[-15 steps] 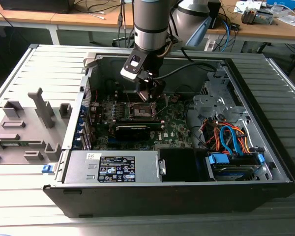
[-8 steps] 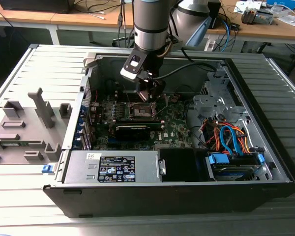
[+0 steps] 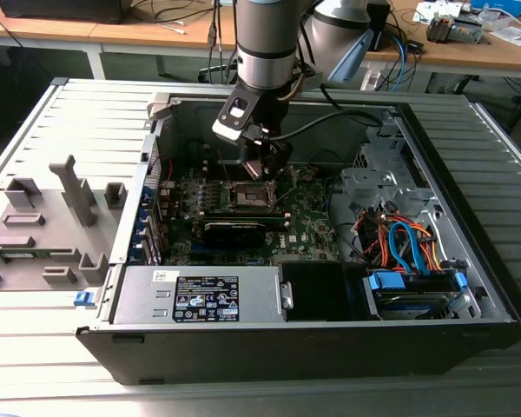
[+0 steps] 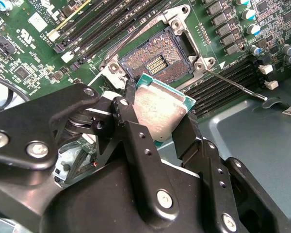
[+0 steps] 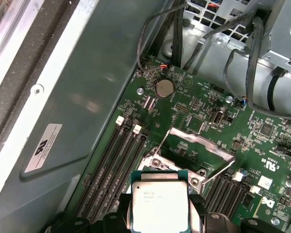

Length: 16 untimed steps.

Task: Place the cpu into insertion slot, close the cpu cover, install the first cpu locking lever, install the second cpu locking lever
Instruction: 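Place the cpu into insertion slot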

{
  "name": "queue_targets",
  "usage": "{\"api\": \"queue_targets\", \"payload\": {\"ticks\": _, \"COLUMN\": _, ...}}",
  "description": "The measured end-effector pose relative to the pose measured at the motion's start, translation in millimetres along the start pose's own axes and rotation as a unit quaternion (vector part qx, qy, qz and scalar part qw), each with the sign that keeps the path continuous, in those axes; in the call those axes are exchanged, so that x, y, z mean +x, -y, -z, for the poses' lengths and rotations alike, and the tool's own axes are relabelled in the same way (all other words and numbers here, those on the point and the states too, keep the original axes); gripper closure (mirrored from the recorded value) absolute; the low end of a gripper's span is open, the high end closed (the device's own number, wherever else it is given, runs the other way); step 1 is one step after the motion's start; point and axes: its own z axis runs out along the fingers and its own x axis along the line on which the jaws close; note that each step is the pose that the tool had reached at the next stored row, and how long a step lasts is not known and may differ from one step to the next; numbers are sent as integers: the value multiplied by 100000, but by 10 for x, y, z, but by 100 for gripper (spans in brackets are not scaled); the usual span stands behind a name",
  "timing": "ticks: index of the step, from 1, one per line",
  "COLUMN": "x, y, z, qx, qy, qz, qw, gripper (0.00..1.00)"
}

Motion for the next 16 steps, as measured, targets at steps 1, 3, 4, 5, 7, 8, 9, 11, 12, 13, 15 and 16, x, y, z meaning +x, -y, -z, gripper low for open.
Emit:
{"api": "queue_targets", "payload": {"ticks": 1, "x": 0, "y": 0, "z": 0, "qx": 3, "qy": 9, "qz": -23, "qw": 100000, "gripper": 45}}
{"api": "queue_targets", "payload": {"ticks": 3, "x": 0, "y": 0, "z": 0, "qx": 8, "qy": 25, "qz": -88, "qw": 100000, "gripper": 45}}
{"api": "queue_targets", "payload": {"ticks": 4, "x": 0, "y": 0, "z": 0, "qx": 11, "qy": 33, "qz": -122, "qw": 100000, "gripper": 45}}
{"api": "queue_targets", "payload": {"ticks": 5, "x": 0, "y": 0, "z": 0, "qx": 15, "qy": 40, "qz": -153, "qw": 100000, "gripper": 45}}
{"api": "queue_targets", "payload": {"ticks": 7, "x": 0, "y": 0, "z": 0, "qx": 15, "qy": 47, "qz": -193, "qw": 100000, "gripper": 45}}
{"api": "queue_targets", "payload": {"ticks": 8, "x": 0, "y": 0, "z": 0, "qx": 18, "qy": 52, "qz": -222, "qw": 100000, "gripper": 45}}
{"api": "queue_targets", "payload": {"ticks": 9, "x": 0, "y": 0, "z": 0, "qx": 21, "qy": 65, "qz": -266, "qw": 100000, "gripper": 45}}
{"api": "queue_targets", "payload": {"ticks": 11, "x": 0, "y": 0, "z": 0, "qx": 22, "qy": 67, "qz": -315, "qw": 99999, "gripper": 45}}
{"api": "queue_targets", "payload": {"ticks": 12, "x": 0, "y": 0, "z": 0, "qx": 21, "qy": 76, "qz": -346, "qw": 99999, "gripper": 45}}
{"api": "queue_targets", "payload": {"ticks": 13, "x": 0, "y": 0, "z": 0, "qx": 26, "qy": 81, "qz": -381, "qw": 99999, "gripper": 45}}
{"api": "queue_targets", "payload": {"ticks": 15, "x": 0, "y": 0, "z": 0, "qx": 33, "qy": 103, "qz": -452, "qw": 99999, "gripper": 45}}
{"api": "queue_targets", "payload": {"ticks": 16, "x": 0, "y": 0, "z": 0, "qx": 38, "qy": 112, "qz": -479, "qw": 99999, "gripper": 45}}
